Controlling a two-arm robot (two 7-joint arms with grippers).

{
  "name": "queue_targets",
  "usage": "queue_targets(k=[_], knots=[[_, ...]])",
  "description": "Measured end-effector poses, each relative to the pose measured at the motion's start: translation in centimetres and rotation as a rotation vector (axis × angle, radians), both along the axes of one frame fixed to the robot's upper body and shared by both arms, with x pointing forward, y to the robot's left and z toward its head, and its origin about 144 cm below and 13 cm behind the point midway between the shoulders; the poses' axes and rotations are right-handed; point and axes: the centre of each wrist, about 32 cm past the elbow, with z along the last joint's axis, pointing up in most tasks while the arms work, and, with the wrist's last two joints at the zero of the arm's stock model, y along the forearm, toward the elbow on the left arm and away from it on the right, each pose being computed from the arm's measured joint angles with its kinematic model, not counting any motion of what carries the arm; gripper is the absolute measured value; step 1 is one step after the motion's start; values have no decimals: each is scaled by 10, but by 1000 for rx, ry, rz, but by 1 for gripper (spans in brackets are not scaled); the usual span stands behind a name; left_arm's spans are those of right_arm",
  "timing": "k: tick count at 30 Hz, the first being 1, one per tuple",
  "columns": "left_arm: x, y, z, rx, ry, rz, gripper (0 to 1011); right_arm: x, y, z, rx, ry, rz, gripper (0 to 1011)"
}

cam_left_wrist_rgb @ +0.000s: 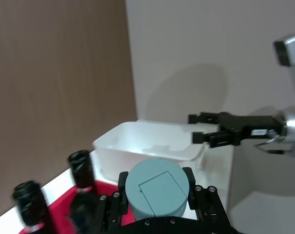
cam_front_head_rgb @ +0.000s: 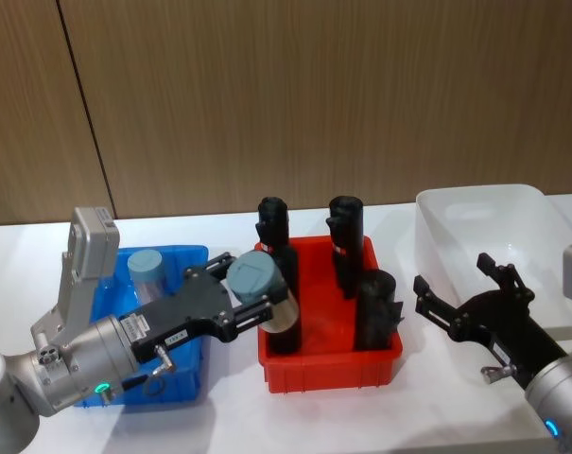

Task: Pick the cotton swabs from the blue box and place them into the white box.

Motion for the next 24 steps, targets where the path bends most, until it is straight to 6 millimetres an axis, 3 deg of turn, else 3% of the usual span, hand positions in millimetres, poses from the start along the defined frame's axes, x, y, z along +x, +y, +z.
queue_targets(k=[12,24], knots=[[9,-13,-5,-50,15,-157,664,0,0,0,0,0,0,1002],[9,-22,-3,12,56,-222,663,0,0,0,0,0,0,1002]])
